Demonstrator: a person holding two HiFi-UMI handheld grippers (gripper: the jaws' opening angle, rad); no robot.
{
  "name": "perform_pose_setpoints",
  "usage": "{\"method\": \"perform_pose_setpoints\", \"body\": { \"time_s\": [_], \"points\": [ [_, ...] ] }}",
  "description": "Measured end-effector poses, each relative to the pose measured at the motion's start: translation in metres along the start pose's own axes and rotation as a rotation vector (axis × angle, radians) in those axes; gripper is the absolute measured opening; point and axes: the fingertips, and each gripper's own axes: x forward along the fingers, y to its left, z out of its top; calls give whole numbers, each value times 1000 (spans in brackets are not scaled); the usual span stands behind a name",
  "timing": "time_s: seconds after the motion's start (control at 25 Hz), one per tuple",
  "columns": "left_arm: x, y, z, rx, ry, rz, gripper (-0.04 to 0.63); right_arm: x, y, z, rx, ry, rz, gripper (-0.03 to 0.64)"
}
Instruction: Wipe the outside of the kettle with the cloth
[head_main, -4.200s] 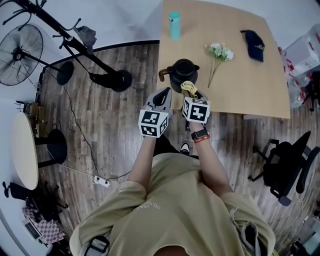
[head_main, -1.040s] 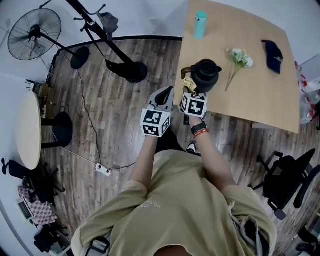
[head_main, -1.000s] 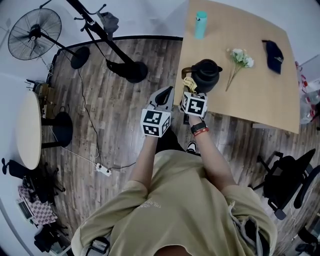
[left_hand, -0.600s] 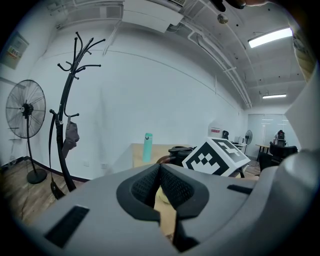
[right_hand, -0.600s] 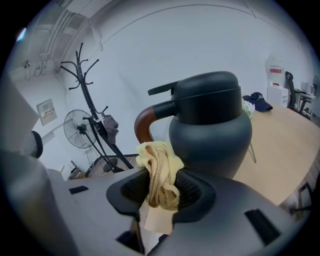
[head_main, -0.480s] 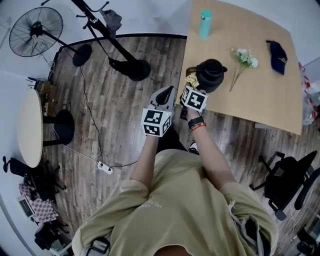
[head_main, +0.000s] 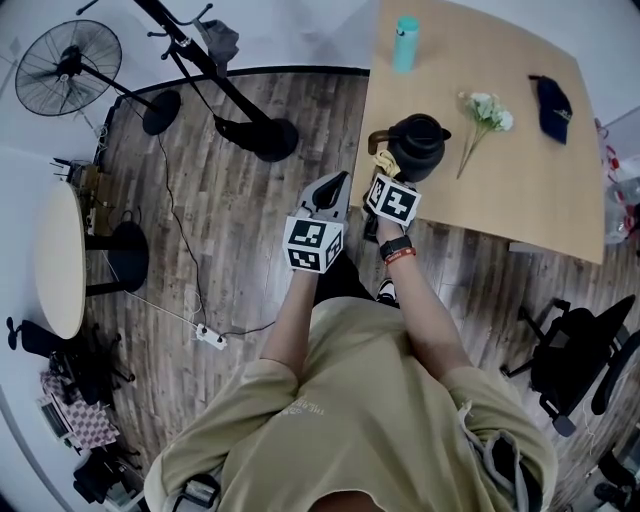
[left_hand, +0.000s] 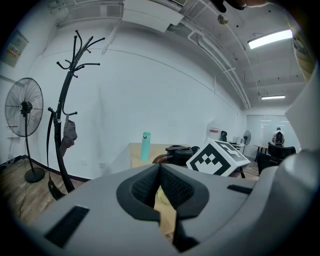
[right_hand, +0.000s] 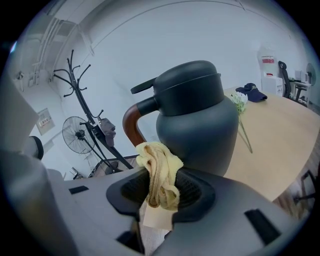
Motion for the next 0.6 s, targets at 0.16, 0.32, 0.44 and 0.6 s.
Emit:
{"method": "perform_pose_setpoints", "body": {
  "time_s": [0.16, 0.32, 0.44, 0.6],
  "points": [
    [1, -8, -1, 0, -4, -9, 21, -7, -8, -4, -2, 1, 6, 140],
    [3, -16, -5, 5, 1, -18, 21, -12, -16, -7, -8, 3, 14, 140],
    [4, -23, -5, 8, 4, -25, 21, -19, -20, -6, -14, 3, 21, 140],
    [7, -27, -4, 11, 4, -35, 21, -25, -23, -5, -35, 0, 29, 140]
  ]
}}
